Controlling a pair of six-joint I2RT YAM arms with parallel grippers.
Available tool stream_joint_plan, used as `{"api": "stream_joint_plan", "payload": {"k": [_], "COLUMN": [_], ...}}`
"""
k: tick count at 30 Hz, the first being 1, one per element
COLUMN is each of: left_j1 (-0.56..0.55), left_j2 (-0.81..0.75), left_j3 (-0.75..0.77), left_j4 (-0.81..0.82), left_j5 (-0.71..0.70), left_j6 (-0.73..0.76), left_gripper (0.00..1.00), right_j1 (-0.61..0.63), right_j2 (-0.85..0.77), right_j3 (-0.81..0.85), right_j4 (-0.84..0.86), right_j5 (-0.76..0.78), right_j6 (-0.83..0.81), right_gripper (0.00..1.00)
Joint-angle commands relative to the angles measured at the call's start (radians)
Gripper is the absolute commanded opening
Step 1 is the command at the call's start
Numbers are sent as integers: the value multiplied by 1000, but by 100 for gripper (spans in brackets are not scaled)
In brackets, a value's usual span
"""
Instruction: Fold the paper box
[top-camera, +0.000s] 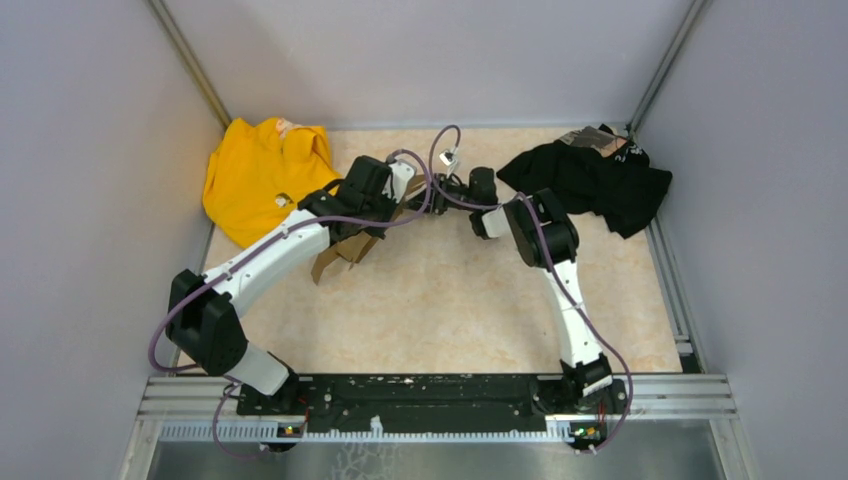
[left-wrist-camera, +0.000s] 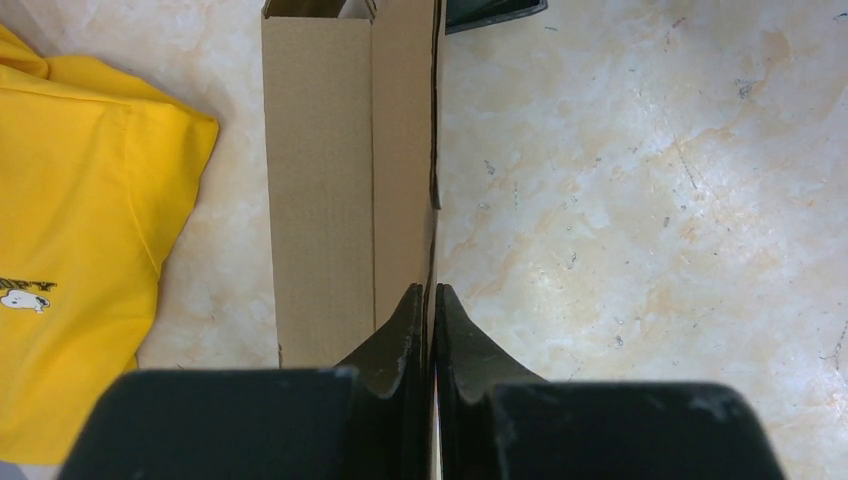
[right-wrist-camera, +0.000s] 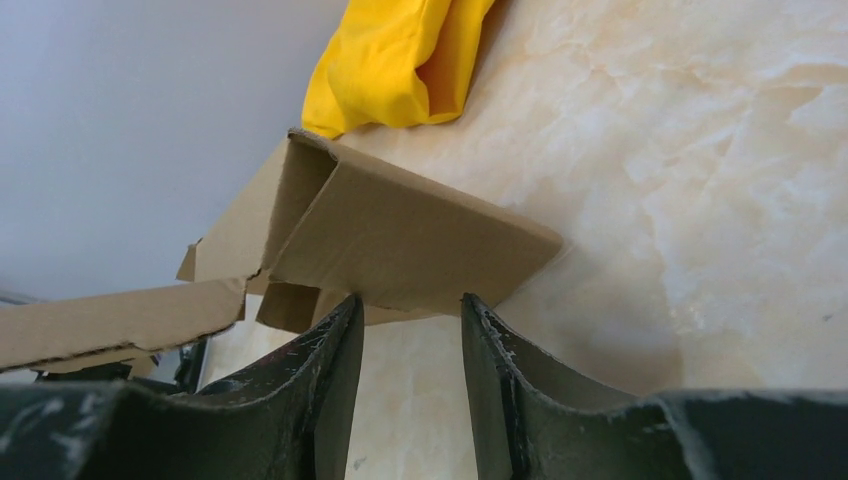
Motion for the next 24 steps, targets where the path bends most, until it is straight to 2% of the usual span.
{"api": "stream_joint_plan", "payload": {"k": [1,5,8,15,24], "left_j1": [8,10,14,17,32], "left_j2": [-12,-24,-26,-23,-25], "left_j3": [-12,-16,-29,-27,-18], "left_j4": [5,-8,-2,-2,-16], "left_j5": [38,36,37,55,76], "left_j6": [-15,-13,-10,-10,-5], "left_gripper": [10,10,10,11,11], "right_j1": [-14,-82,-127,-140,-89], "right_j2": [-110,-145,-156,-139,86], "right_j3": [-57,-129,-132,47,515], "right_j4": [108,205,211,-133,-488], "right_j5": [-11,2,23,107,50], "right_j6": [-4,97,140,1,-52], "right_gripper": [40,40,40,40,37]}}
